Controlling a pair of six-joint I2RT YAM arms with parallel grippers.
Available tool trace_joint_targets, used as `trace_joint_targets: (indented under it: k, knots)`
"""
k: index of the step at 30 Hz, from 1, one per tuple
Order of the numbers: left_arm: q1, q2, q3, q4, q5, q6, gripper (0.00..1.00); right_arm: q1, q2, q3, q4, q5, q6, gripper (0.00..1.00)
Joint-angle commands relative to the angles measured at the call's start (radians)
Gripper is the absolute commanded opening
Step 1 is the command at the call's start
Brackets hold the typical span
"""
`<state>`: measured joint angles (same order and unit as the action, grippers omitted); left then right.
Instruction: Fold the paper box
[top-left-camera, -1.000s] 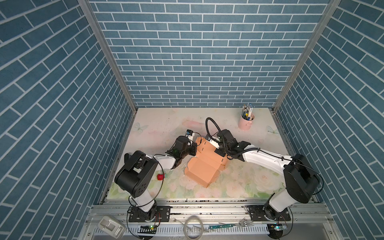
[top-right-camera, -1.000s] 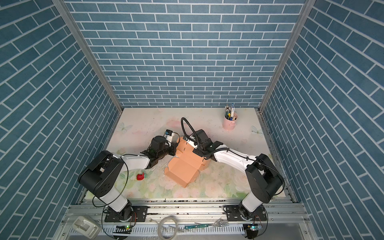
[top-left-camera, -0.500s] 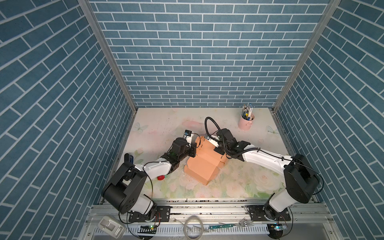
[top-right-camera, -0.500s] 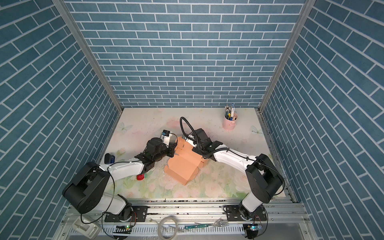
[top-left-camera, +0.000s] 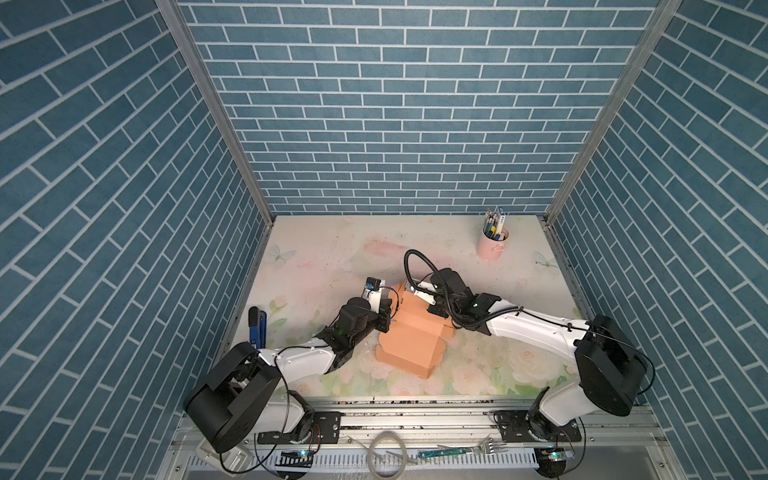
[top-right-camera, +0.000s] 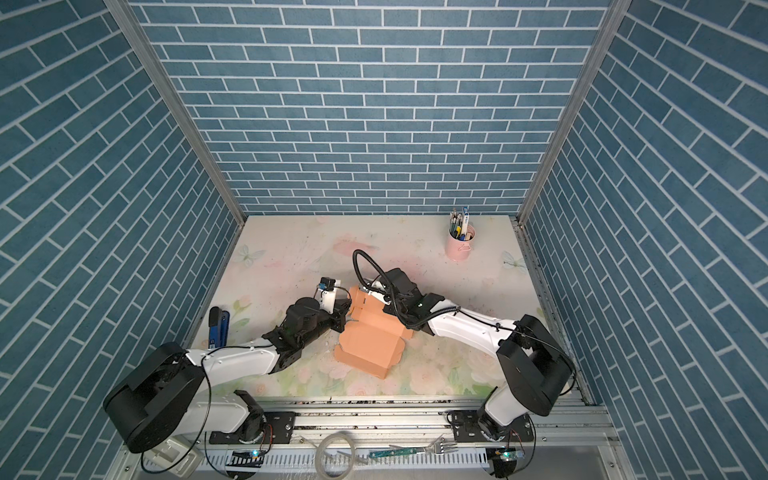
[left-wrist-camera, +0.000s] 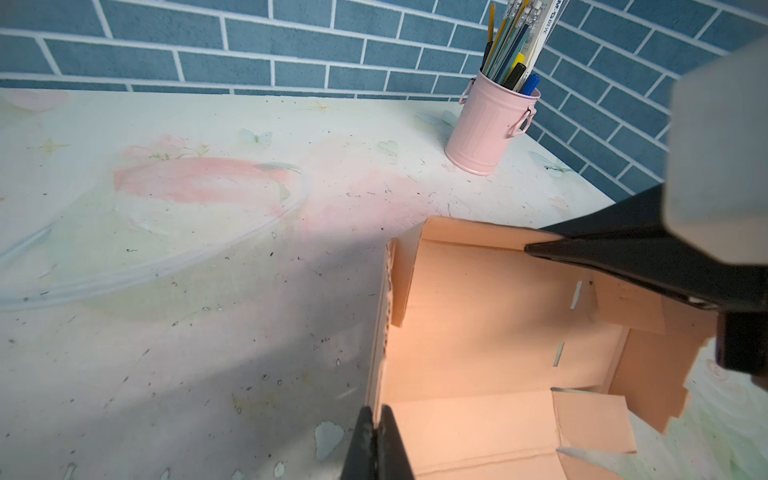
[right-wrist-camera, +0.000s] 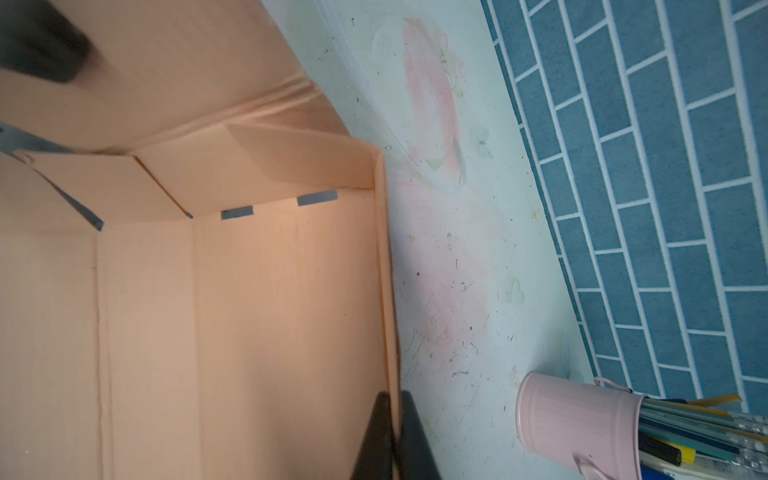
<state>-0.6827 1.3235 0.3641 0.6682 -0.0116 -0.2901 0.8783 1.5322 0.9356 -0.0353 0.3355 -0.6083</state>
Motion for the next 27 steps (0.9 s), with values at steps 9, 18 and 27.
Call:
trace_joint_targets:
  k: [9, 18, 27]
  knots:
    - [-0.077, 0.064, -0.129, 0.278, -0.137, 0.022, 0.0, 0.077, -0.001, -0.071, 0.194, 0.27, -0.182, 0.06]
    - [-0.121, 0.217, -0.14, 0.459, -0.181, 0.019, 0.0, 0.112, 0.005, -0.17, 0.395, 0.355, -0.289, 0.06]
    - [-0.123, 0.158, -0.158, 0.414, -0.195, 0.031, 0.25, 0.138, 0.029, -0.243, 0.588, 0.391, -0.362, 0.07]
